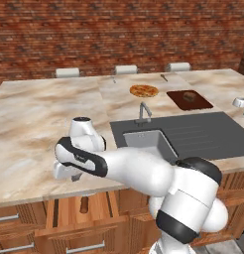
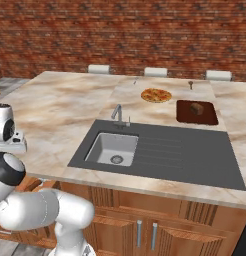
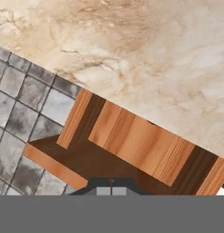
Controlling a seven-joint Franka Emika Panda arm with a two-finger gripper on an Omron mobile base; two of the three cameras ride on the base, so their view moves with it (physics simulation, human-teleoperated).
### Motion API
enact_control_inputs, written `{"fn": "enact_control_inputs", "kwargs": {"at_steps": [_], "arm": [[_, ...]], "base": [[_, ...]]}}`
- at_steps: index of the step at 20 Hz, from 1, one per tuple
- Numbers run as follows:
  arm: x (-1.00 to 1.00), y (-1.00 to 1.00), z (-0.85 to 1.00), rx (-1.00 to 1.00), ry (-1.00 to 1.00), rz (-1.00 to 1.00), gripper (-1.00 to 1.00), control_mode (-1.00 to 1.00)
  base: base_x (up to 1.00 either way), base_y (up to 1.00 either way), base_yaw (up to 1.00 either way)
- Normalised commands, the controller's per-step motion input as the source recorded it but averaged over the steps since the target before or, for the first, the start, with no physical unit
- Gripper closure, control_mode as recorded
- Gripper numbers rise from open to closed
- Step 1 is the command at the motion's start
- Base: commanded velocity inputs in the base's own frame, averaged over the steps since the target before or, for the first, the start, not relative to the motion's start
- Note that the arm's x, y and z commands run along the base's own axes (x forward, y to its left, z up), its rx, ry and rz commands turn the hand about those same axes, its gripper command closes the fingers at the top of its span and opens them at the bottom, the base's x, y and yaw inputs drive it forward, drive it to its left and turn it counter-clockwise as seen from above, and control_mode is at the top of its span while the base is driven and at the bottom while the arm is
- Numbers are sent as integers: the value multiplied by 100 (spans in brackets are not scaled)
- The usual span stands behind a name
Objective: Take the pizza cutter from the drawer on the left and place it on the dining counter for cutting.
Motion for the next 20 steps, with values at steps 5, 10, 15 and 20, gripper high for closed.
{"fn": "enact_control_inputs", "kwargs": {"at_steps": [5,10,15,20], "arm": [[5,4,-20,-3,12,0,100,-100],[-3,17,-43,-5,8,0,100,-100],[-4,5,-59,-10,-2,-5,100,-100],[-6,2,-53,-6,0,-16,100,-100]], "base": [[0,0,0],[0,0,0],[0,0,0],[0,0,0]]}}
